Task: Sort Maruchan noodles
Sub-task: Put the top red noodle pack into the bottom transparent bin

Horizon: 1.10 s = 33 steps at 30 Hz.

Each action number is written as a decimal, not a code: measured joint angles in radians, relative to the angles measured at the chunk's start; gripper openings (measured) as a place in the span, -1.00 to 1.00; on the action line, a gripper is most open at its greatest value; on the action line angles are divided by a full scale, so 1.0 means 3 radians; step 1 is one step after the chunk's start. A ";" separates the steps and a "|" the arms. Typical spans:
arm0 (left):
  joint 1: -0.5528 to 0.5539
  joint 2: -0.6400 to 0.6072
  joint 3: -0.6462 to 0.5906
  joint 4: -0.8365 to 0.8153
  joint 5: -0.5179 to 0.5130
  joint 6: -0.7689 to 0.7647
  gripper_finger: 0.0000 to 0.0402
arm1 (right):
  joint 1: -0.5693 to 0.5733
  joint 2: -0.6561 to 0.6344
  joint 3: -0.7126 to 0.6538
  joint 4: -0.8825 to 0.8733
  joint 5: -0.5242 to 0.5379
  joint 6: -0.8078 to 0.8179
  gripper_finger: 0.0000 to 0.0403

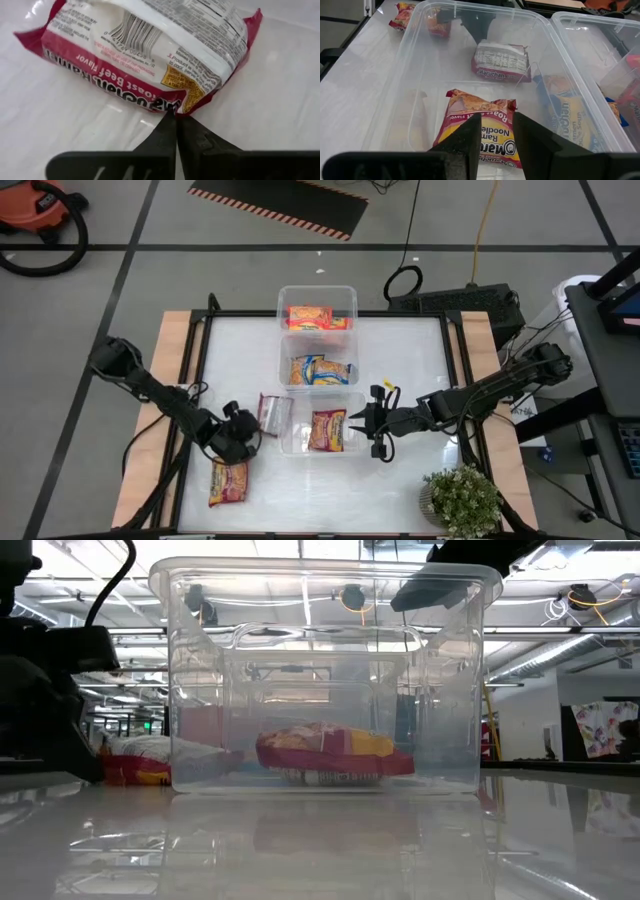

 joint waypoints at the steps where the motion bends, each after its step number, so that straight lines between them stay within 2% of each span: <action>1: 0.0003 -0.0028 0.0038 -0.0056 0.0015 0.0062 -0.97 | 0.0000 0.0000 0.0000 0.0000 0.0000 -0.0008 -0.48; 4: 0.0005 -0.0135 0.0265 -0.0351 0.0014 0.0187 -0.97 | 0.0000 0.0000 -0.0001 0.0000 0.0001 -0.0023 -0.48; 7: 0.0006 -0.0258 0.0568 -0.0974 -0.0049 0.0202 -0.98 | 0.0000 -0.0001 -0.0001 0.0000 0.0001 -0.0023 -0.48; 14: 0.0008 -0.0379 0.1358 -0.2159 -0.0387 0.0290 -0.98 | 0.0000 -0.0001 -0.0001 0.0000 0.0003 -0.0024 -0.48; 18: 0.0011 -0.0380 0.1773 -0.2605 -0.0632 0.0371 -0.98 | 0.0000 -0.0001 -0.0001 0.0000 0.0003 -0.0049 -0.48; 25: 0.0013 -0.0382 0.2411 -0.3005 -0.0987 0.0786 -0.98 | 0.0000 -0.0001 -0.0001 0.0000 0.0008 -0.0080 -0.48; 33: 0.0015 -0.0381 0.2989 -0.2946 -0.1058 0.1486 -0.98 | 0.0000 -0.0001 -0.0001 0.0000 0.0012 -0.0125 -0.51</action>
